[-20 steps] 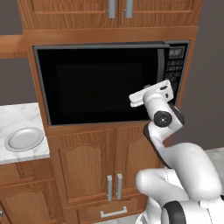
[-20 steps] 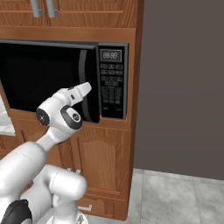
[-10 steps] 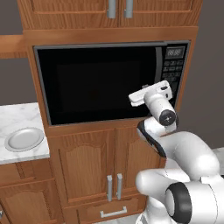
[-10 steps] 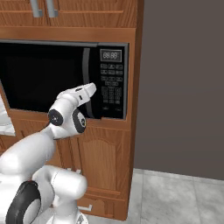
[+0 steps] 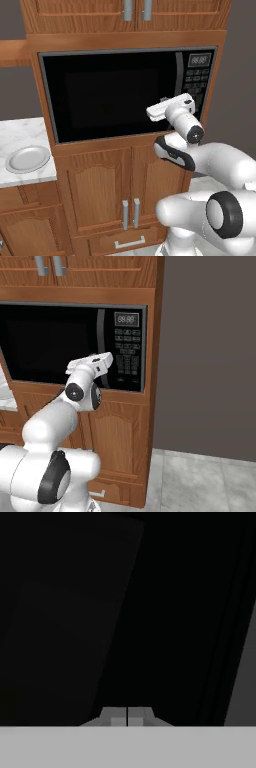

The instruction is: Pick the cheese from the counter and place it in the microwave. Then turn on the microwave.

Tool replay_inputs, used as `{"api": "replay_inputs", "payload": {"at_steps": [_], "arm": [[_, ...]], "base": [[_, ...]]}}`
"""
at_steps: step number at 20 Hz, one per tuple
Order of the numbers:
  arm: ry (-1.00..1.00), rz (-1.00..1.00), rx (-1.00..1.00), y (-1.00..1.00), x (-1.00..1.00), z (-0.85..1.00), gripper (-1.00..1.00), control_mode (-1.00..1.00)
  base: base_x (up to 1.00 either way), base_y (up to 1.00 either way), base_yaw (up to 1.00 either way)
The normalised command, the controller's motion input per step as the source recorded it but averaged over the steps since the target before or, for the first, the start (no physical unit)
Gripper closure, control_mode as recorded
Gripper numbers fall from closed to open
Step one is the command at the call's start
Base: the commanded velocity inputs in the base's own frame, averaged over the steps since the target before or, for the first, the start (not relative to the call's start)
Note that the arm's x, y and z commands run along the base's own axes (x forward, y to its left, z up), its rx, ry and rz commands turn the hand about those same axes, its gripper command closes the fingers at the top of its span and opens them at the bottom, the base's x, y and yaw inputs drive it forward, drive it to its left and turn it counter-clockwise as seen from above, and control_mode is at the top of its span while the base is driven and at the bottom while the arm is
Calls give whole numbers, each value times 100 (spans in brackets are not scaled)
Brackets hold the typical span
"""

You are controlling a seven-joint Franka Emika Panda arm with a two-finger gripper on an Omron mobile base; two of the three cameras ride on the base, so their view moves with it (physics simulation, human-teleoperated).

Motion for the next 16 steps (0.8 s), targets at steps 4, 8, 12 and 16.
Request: {"api": "replay_inputs", "payload": {"at_steps": [4,8,12,16], "arm": [[5,11,5,-13,20,0,100,-100],[6,11,5,-11,24,0,100,-100],[10,10,4,-8,26,0,100,-100],[13,8,3,-4,19,1,100,-100]], "base": [[0,0,0],[0,0,0],[0,0,0],[0,0,0]]}}
